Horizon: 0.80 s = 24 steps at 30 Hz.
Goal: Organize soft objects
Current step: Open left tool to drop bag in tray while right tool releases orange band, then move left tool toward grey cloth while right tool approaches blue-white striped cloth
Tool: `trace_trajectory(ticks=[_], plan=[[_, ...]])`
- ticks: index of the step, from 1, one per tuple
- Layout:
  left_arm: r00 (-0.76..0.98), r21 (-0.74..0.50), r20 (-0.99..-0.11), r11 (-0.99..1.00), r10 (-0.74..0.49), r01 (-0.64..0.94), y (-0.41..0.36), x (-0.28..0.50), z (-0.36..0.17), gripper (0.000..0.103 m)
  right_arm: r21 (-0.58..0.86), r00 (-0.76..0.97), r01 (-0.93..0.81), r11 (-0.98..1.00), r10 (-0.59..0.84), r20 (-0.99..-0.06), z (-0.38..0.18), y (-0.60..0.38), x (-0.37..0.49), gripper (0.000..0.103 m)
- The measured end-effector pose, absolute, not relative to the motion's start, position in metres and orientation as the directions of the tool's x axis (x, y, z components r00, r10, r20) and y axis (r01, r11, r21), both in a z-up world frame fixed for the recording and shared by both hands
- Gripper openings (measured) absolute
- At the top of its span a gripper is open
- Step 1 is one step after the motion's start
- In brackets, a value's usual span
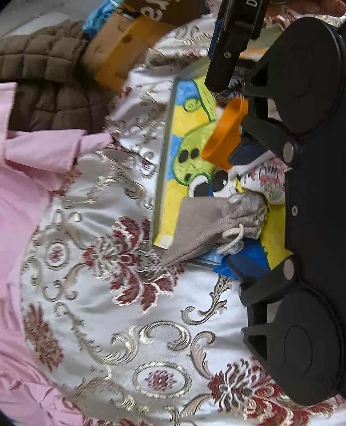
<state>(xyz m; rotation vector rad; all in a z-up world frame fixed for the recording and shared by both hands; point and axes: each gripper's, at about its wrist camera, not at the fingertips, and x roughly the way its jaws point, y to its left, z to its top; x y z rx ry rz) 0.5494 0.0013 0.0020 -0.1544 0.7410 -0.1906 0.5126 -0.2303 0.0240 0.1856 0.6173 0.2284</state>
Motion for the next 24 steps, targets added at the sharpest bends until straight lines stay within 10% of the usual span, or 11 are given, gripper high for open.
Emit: trace_trajectory(ticks=[24], plan=[[0.924, -0.212, -0.298, 0.961, -0.239, 0.181, -0.005, 0.276, 0.104, 0.102, 0.294, 0.911, -0.178, 0.939, 0.27, -0.311, 0.109, -0.267, 0.27, 0.103]])
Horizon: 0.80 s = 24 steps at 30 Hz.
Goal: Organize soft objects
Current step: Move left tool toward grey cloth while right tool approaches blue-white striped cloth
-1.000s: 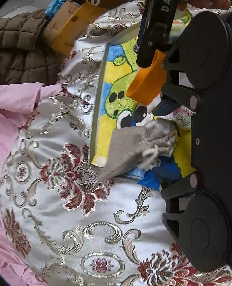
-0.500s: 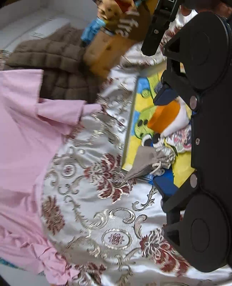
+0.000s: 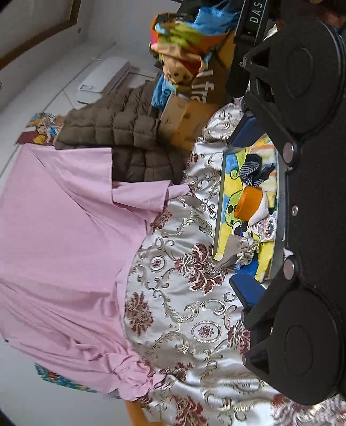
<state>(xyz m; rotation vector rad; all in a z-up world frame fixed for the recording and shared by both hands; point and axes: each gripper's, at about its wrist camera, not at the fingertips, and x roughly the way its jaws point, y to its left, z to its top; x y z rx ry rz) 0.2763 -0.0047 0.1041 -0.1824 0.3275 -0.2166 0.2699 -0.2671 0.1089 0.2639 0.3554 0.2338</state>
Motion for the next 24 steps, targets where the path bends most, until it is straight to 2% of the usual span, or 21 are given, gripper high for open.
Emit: trace_trajectory(ticks=[11, 24], plan=[[0.932, -0.21, -0.274, 0.96, -0.238, 0.183, 0.003, 0.189, 0.098, 0.102, 0.182, 0.939, -0.183, 0.966, 0.226, -0.258, 0.104, -0.257, 0.166, 0.103], [0.925, -0.179, -0.316, 0.971, -0.212, 0.161, 0.01, 0.126, 0.064, 0.102, 0.071, 0.955, -0.146, 0.987, 0.159, -0.25, 0.079, -0.238, 0.1, 0.103]])
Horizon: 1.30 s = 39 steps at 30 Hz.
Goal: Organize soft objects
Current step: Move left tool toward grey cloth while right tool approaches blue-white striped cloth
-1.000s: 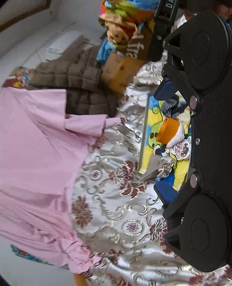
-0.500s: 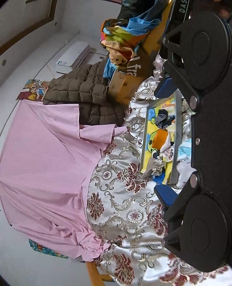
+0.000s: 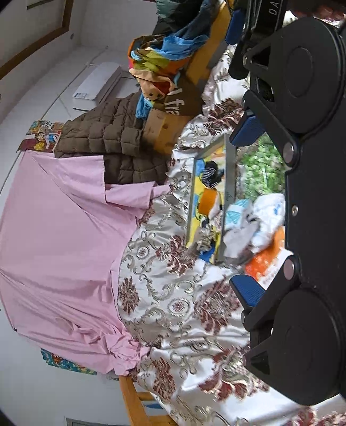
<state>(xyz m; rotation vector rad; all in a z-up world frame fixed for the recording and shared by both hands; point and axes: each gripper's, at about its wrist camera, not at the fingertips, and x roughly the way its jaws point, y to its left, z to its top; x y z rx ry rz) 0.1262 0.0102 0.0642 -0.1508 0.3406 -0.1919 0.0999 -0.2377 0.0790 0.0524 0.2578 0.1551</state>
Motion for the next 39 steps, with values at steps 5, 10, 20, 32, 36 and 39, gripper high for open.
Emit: trace_trajectory(ticks=[5, 10, 20, 32, 36, 39], plan=[[0.923, -0.166, -0.34, 0.977, -0.182, 0.131, 0.014, 0.111, 0.048, 0.102, 0.078, 0.949, -0.138, 0.987, 0.154, -0.274, 0.067, -0.236, 0.091, 0.103], [0.917, -0.167, -0.364, 0.98, -0.164, 0.109, 0.016, 0.101, 0.034, 0.102, 0.069, 0.943, -0.14, 0.988, 0.154, -0.295, 0.058, -0.234, 0.084, 0.103], [0.908, -0.123, -0.397, 0.988, -0.133, 0.091, 0.013, 0.095, 0.02, 0.102, 0.076, 0.931, -0.129, 0.989, 0.148, -0.335, 0.043, -0.234, 0.083, 0.103], [0.849, -0.114, -0.516, 0.991, -0.114, 0.064, 0.011, 0.104, 0.0, 0.102, 0.081, 0.902, -0.136, 0.987, 0.157, -0.403, 0.025, -0.234, 0.09, 0.103], [0.835, -0.11, -0.541, 0.993, -0.099, 0.046, 0.011, 0.107, -0.003, 0.102, 0.088, 0.89, -0.14, 0.986, 0.165, -0.426, 0.021, -0.234, 0.093, 0.103], [0.827, -0.106, -0.556, 0.994, -0.084, 0.03, 0.01, 0.109, -0.004, 0.102, 0.095, 0.876, -0.146, 0.985, 0.174, -0.449, 0.016, -0.233, 0.097, 0.103]])
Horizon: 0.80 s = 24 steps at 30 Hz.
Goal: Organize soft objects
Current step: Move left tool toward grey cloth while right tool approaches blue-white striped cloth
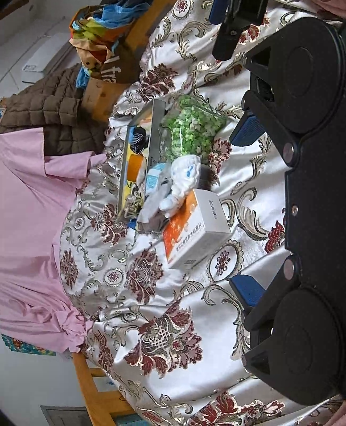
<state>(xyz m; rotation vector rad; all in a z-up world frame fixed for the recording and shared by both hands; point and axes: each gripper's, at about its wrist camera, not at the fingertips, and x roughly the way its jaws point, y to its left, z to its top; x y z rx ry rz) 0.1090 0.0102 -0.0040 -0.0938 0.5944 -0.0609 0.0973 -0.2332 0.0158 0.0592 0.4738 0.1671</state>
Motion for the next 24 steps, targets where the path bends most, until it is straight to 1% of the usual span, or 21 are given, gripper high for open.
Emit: trace_trajectory(ticks=[13, 18, 24], plan=[[0.78, -0.096, -0.622, 0.995, -0.068, 0.01, 0.009, 0.123, -0.016, 0.102, 0.115, 0.82, -0.157, 0.981, 0.194, -0.539, -0.005, -0.227, 0.117, 0.103], [0.773, -0.099, -0.631, 0.995, -0.057, -0.007, 0.01, 0.126, -0.017, 0.102, 0.114, 0.81, -0.174, 0.978, 0.208, -0.549, -0.009, -0.224, 0.121, 0.103], [0.791, -0.139, -0.61, 0.989, -0.05, -0.045, 0.021, 0.124, -0.014, 0.102, 0.138, 0.803, -0.226, 0.964, 0.264, -0.533, -0.009, -0.212, 0.134, 0.103]])
